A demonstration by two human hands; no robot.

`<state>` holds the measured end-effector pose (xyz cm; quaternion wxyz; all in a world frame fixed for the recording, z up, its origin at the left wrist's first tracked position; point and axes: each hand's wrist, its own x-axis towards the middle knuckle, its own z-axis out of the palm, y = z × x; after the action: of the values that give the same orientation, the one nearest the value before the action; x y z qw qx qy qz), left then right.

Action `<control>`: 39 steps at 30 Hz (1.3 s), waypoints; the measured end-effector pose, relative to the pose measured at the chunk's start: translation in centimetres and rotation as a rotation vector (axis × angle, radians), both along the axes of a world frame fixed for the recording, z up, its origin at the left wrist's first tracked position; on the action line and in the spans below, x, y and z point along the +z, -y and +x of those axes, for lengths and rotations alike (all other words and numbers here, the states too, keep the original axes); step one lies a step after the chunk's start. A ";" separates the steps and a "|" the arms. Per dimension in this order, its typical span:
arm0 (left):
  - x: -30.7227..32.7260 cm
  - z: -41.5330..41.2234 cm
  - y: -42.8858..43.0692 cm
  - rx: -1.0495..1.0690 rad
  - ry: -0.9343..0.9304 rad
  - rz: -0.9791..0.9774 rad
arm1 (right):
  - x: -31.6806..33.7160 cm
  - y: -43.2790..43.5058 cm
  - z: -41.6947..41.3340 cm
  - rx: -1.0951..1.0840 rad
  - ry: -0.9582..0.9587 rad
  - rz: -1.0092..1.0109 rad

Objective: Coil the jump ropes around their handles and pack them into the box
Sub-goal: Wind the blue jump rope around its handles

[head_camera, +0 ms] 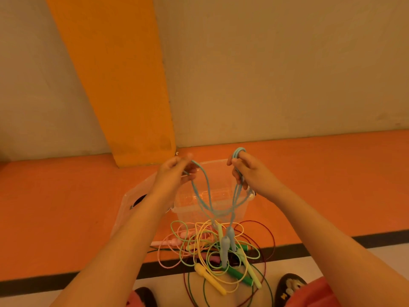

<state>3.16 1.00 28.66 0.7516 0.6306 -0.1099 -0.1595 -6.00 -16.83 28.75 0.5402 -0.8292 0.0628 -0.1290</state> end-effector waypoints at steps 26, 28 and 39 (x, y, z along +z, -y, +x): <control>-3.6 -3.7 2.2 -0.500 0.181 0.551 | 2.6 -0.1 -0.1 -0.099 0.158 0.391; -4.8 -4.6 3.0 -0.628 0.103 0.583 | 3.0 -0.1 -0.1 -0.089 0.176 0.458; -5.5 -4.5 3.6 -0.673 0.171 0.301 | 3.9 0.2 -0.5 0.080 0.294 0.684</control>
<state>-1.32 -2.58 23.21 0.5442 0.6734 -0.3488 -0.3588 -6.53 -17.01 32.68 0.7940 -0.5750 -0.0086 -0.1970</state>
